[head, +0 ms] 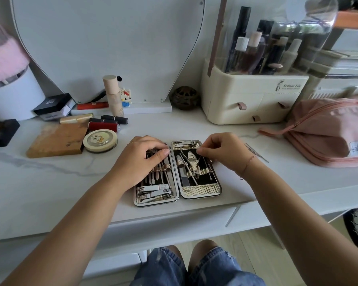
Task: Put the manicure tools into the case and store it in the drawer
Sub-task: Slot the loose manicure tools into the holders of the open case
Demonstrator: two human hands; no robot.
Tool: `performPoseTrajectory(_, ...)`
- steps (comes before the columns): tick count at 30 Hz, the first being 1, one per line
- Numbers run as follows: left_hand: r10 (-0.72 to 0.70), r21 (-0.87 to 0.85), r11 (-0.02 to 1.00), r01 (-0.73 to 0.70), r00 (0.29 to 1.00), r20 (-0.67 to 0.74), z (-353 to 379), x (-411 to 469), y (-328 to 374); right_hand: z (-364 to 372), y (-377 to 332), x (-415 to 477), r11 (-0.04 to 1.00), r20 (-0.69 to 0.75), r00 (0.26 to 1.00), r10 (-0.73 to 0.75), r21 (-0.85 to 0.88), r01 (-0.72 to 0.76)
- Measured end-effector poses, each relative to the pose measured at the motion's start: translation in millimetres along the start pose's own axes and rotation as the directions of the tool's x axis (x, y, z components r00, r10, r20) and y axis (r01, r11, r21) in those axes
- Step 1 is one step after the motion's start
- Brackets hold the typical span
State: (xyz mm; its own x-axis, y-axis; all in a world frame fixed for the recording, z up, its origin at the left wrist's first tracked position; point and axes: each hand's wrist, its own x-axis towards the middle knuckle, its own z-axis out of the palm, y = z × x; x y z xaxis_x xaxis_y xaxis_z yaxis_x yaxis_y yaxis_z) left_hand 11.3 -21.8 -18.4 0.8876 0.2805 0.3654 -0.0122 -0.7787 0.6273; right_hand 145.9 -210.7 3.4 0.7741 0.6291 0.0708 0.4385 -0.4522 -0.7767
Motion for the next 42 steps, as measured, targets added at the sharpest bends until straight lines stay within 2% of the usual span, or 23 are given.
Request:
performPoseTrajectory(6, -0.003, -0.002, 1.000, 0.003, 1.000, -0.002, 0.0, 0.1, 0.4, -3.2, 1.5, -10.4, 0.996, -0.054, 0.998, -0.027, -0.083, 0.023)
performPoseTrajectory(14, -0.004, -0.002, 1.000, 0.004, 1.000, 0.005, -0.5, -0.6, 1.0, -5.3, 8.6, -16.4, 0.998, -0.089, 0.994, -0.065, -0.031, 0.062)
performPoseTrajectory(17, -0.001, -0.002, 1.000, 0.001, 1.000, 0.005, -0.5, -0.4, 0.4, -24.6, 17.9, -15.6, 0.994, -0.245, 0.965, -0.093, -0.081, 0.075)
performPoseTrajectory(20, 0.003, -0.002, 1.000, -0.003, 1.000, 0.005, -0.2, -0.2, 0.1, -57.9, 36.0, -10.4, 0.959, -0.422, 0.906, -0.020, -0.264, -0.101)
performPoseTrajectory(22, 0.006, -0.004, 1.000, -0.006, 1.000, 0.000, -0.2, -0.2, 0.2, -70.3, 47.5, -7.5, 0.905, -0.391, 0.917, 0.080, -0.356, -0.231)
performPoseTrajectory(25, 0.005, -0.006, 1.000, -0.005, 1.000, -0.001, -0.2, -0.6, 0.9, -69.1, 56.1, -3.8, 0.882, -0.325, 0.933, 0.153, -0.381, -0.277)
performPoseTrajectory(37, 0.002, -0.013, 1.000, -0.002, 1.000, -0.006, 0.0, -0.3, 1.3, -69.7, 62.3, 1.6, 0.906, -0.343, 0.929, 0.138, -0.335, -0.259)
performPoseTrajectory(42, -0.002, -0.010, 1.000, 0.002, 1.000, -0.002, 0.1, -0.2, 0.6, -70.3, 61.0, 1.8, 0.946, -0.371, 0.922, 0.111, -0.245, -0.212)
